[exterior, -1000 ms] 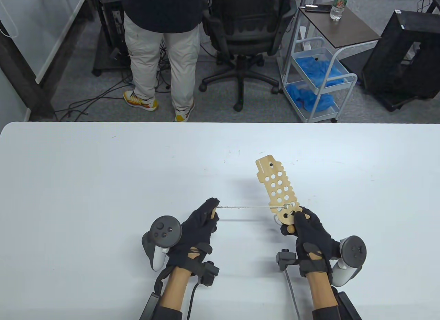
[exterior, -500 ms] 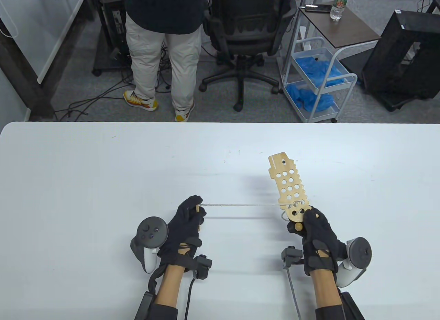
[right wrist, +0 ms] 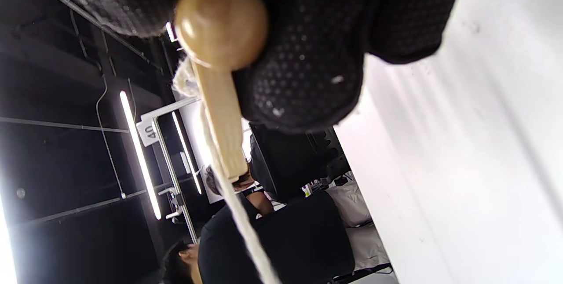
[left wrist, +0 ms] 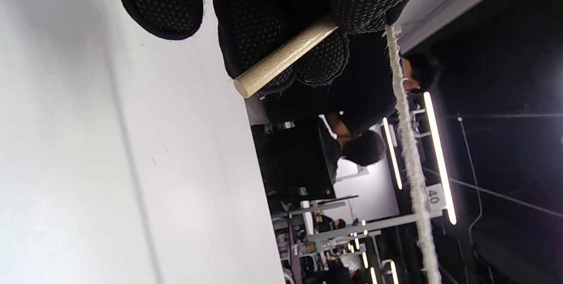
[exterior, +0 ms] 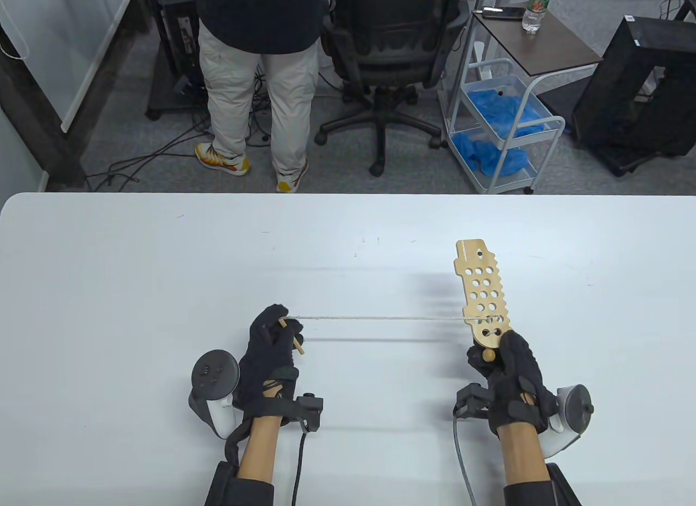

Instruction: Remove rope from all holes on crocodile lacing toy

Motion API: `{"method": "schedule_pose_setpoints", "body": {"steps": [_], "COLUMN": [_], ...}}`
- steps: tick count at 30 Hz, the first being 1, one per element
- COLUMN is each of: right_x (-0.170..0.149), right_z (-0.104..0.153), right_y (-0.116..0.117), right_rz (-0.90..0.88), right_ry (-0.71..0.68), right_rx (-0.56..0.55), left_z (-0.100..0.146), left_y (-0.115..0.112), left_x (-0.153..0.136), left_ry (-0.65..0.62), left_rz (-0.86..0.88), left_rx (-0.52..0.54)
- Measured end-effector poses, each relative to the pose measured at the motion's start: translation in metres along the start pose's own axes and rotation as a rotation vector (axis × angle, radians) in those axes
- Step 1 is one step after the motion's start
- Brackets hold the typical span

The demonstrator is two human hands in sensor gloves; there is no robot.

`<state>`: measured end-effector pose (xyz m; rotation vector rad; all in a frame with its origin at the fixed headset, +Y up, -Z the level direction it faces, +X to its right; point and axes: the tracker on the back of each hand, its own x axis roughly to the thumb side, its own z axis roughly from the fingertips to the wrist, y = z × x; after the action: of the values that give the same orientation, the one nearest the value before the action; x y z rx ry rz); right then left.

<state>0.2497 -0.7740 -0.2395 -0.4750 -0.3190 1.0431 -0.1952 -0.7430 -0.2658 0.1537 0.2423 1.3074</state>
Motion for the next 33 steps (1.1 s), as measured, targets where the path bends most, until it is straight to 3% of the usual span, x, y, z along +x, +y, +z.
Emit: {"method": "schedule_pose_setpoints", "body": {"steps": [23,33], "right_x": [-0.006,-0.004], "right_z": [-0.001,0.000], "right_y": [-0.014,-0.020], "right_rz": [-0.242,-0.289], "right_ry": [0.063,0.035], "right_rx": [-0.069,-0.120], "left_z": [0.001,0.002], "left_y": [0.016,0.019], "left_x": [-0.024,-0.026], "left_ry": [0.144,0.151], "left_rz": [0.294,0.301], "left_rx": [0.103,0.137]}}
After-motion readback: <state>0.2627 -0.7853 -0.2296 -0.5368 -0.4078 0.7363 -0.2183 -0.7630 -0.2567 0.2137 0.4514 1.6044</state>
